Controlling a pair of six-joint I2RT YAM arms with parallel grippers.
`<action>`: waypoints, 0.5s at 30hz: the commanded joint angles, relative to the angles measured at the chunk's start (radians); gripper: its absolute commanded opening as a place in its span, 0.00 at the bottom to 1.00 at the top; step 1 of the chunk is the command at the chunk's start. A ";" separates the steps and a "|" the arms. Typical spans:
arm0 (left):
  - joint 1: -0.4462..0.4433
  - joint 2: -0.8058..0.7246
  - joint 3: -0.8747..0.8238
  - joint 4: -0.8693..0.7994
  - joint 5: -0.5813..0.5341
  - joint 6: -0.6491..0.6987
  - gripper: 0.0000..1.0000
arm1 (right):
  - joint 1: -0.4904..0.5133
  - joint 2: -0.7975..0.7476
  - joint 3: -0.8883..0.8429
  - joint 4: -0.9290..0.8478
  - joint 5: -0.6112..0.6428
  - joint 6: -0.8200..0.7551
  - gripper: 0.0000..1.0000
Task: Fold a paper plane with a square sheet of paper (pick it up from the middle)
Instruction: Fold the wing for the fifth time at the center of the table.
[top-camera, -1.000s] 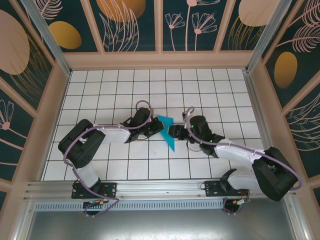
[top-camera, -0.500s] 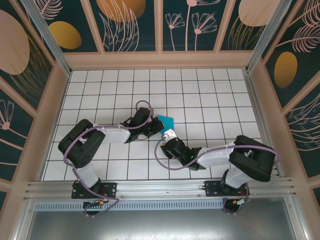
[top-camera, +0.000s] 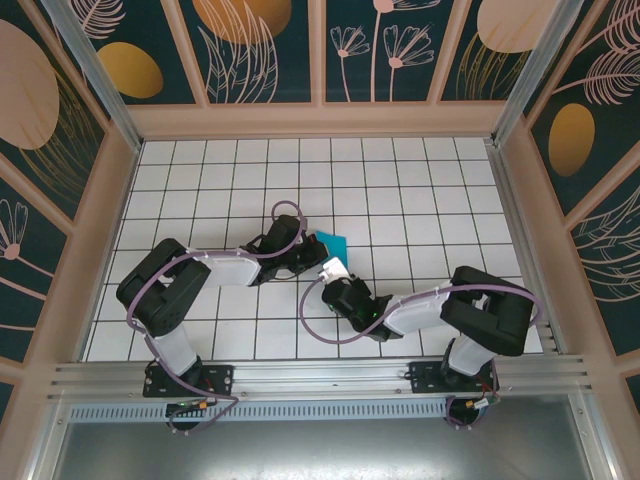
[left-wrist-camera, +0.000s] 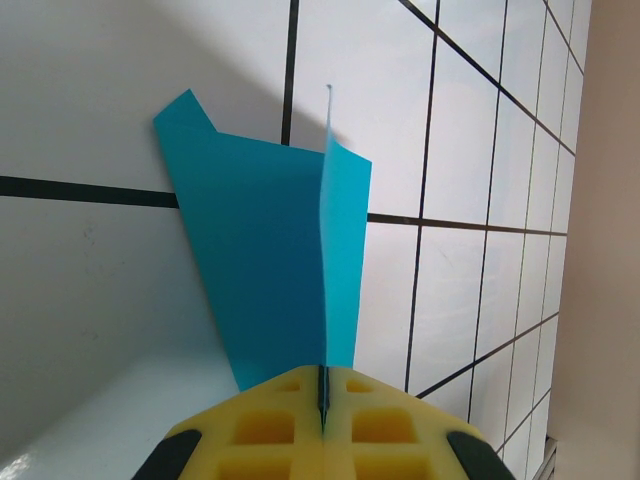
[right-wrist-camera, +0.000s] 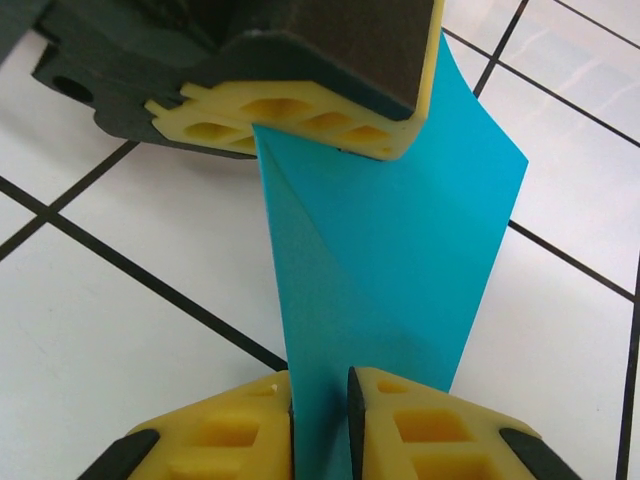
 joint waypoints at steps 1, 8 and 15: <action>0.008 -0.016 -0.010 0.019 0.003 -0.008 0.03 | 0.008 0.024 0.023 0.007 0.036 0.007 0.22; 0.008 -0.019 -0.010 0.014 0.001 -0.007 0.03 | 0.008 0.035 0.029 0.001 0.046 0.013 0.16; 0.008 -0.020 -0.006 -0.003 -0.010 -0.005 0.05 | 0.008 0.032 0.033 -0.006 0.039 0.023 0.17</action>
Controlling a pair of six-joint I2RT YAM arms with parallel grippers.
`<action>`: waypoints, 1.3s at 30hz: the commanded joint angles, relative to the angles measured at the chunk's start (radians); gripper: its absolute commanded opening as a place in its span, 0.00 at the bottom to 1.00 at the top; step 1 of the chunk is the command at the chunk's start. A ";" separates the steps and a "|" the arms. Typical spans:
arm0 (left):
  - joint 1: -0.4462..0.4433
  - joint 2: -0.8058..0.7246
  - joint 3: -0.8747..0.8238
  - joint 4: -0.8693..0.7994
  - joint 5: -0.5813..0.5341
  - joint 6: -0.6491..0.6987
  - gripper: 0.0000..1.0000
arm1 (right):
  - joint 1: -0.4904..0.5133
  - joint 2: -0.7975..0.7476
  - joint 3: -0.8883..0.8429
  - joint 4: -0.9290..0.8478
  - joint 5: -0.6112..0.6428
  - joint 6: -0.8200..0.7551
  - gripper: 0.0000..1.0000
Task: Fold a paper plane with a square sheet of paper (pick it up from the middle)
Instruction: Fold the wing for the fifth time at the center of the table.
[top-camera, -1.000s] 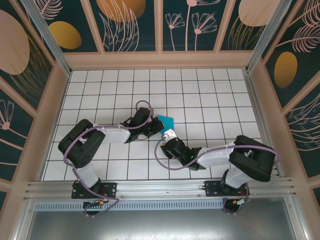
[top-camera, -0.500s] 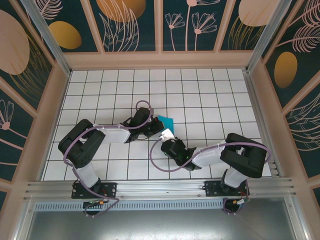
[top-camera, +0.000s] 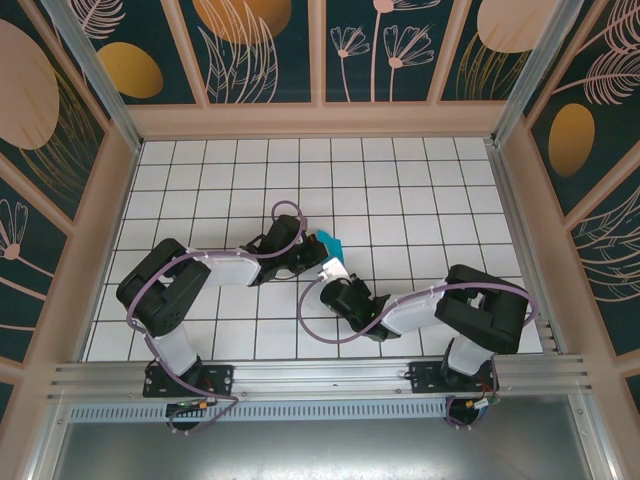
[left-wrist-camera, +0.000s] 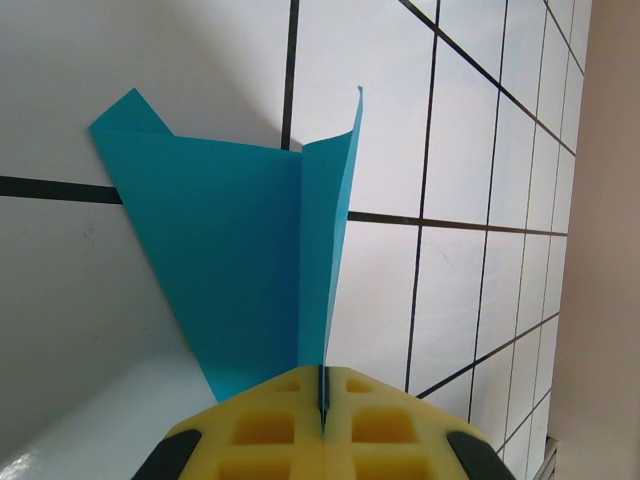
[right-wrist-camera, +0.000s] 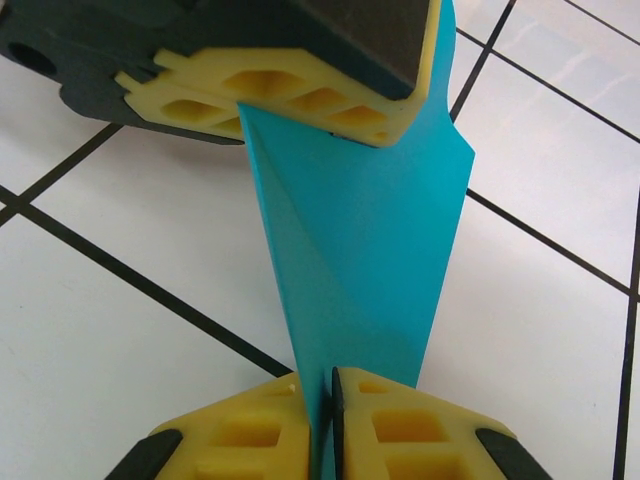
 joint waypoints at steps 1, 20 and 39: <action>0.008 -0.019 -0.006 -0.002 -0.007 -0.007 0.05 | 0.008 0.008 0.028 -0.006 0.015 0.022 0.18; 0.007 -0.022 -0.009 -0.005 -0.012 -0.004 0.05 | -0.003 -0.001 0.014 0.012 0.000 0.055 0.10; 0.007 -0.141 -0.029 -0.126 -0.164 0.021 0.45 | -0.044 -0.002 0.005 0.017 -0.123 0.118 0.03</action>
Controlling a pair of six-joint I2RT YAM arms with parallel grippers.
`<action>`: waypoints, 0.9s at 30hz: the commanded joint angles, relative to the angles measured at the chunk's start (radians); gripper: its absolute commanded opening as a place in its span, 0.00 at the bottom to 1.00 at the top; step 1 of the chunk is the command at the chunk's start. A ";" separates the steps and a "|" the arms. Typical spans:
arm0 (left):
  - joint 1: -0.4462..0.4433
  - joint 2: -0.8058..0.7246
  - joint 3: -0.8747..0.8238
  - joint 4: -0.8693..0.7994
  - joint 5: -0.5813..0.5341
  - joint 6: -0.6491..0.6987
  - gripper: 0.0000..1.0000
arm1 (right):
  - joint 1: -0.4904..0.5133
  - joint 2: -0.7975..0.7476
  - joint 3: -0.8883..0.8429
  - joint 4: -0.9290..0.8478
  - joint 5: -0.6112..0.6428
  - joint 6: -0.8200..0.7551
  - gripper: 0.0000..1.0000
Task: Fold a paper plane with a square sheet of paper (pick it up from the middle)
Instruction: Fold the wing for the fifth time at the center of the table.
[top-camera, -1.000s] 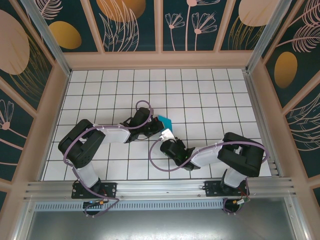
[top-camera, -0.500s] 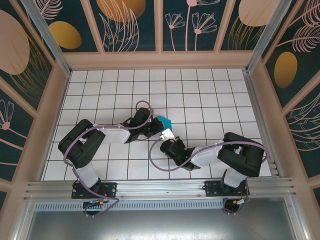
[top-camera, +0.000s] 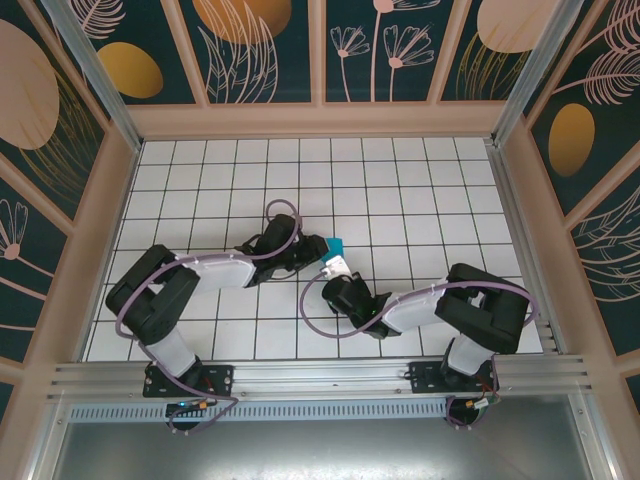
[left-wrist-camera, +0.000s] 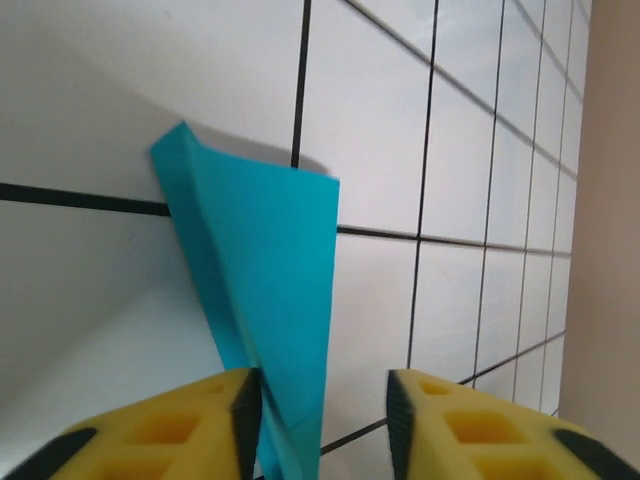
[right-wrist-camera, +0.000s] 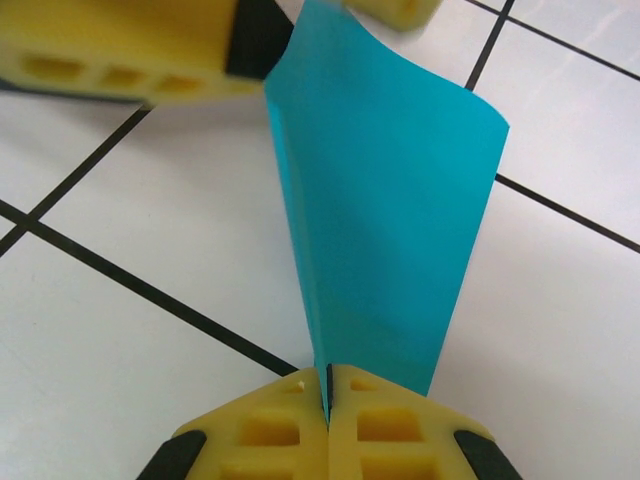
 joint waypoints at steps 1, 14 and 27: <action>0.008 -0.069 -0.018 -0.077 -0.110 0.014 0.49 | -0.016 -0.001 0.003 0.018 -0.054 0.038 0.03; 0.011 -0.237 -0.107 -0.158 -0.292 -0.014 0.64 | -0.152 -0.078 -0.091 0.138 -0.367 0.143 0.03; 0.011 -0.180 -0.089 -0.127 -0.228 -0.004 0.63 | -0.301 -0.114 -0.172 0.268 -0.674 0.257 0.02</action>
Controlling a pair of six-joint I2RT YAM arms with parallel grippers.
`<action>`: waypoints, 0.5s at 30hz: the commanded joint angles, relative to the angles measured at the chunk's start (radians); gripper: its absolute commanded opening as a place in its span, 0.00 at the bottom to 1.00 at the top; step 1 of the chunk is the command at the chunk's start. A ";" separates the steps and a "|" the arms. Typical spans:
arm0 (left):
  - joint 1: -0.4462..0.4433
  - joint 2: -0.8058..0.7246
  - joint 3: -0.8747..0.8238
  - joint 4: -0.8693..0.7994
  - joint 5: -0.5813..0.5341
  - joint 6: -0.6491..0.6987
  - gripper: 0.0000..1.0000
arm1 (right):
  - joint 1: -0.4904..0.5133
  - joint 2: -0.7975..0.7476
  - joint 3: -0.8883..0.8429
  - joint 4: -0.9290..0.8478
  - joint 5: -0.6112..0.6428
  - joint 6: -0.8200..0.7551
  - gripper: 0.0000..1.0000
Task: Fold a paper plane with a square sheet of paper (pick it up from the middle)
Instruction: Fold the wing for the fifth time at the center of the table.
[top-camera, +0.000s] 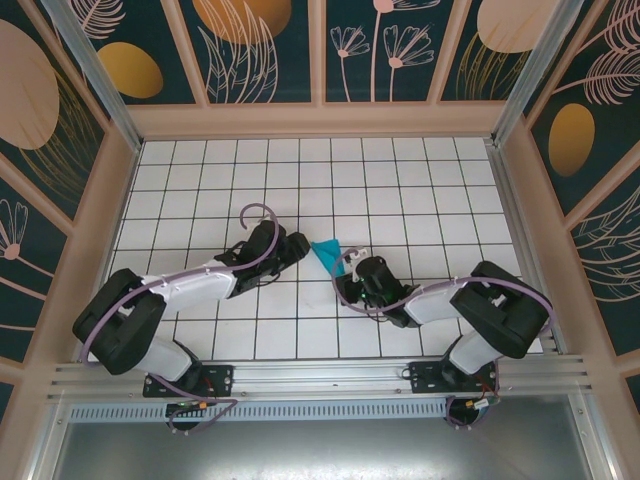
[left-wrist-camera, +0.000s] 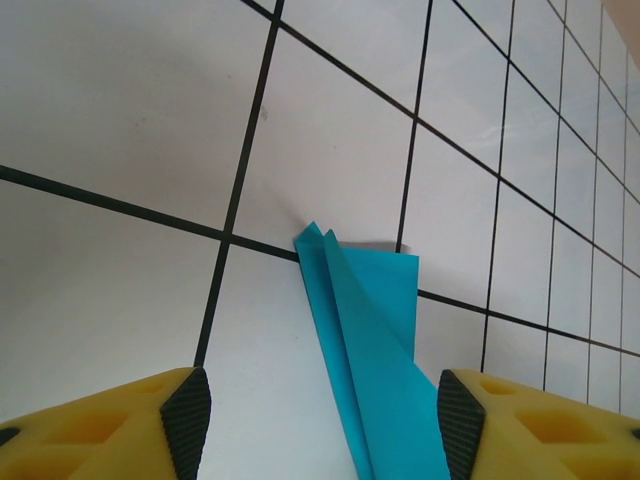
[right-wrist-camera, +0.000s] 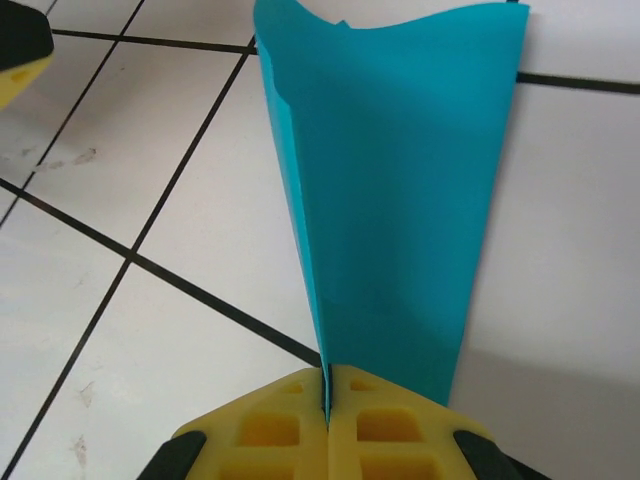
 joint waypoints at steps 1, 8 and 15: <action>0.004 0.013 0.009 0.017 0.019 0.003 0.63 | -0.036 -0.025 -0.032 0.084 -0.125 0.064 0.02; 0.006 0.036 0.016 0.031 0.042 0.007 0.61 | -0.139 0.012 -0.038 0.117 -0.310 0.142 0.02; 0.005 0.054 0.012 0.077 0.080 0.014 0.59 | -0.208 0.088 -0.023 0.149 -0.454 0.213 0.02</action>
